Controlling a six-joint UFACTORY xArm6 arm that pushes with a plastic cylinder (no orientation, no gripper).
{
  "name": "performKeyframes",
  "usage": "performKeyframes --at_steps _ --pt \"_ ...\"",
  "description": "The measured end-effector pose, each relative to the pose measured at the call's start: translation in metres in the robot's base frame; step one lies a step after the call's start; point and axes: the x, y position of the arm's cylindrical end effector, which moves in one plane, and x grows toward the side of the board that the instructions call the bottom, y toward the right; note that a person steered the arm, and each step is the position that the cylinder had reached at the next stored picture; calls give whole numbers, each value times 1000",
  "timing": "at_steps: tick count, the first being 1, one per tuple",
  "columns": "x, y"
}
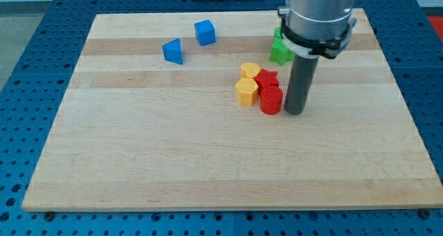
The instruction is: Move your arm towards green star
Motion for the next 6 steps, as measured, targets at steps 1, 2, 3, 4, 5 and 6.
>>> performKeyframes --at_steps 1,2,3,4,5,6 --pt "-12 27" --pt "-50 31" --pt "-88 32" --pt "-117 38" --pt "-138 38" --pt "-143 35"
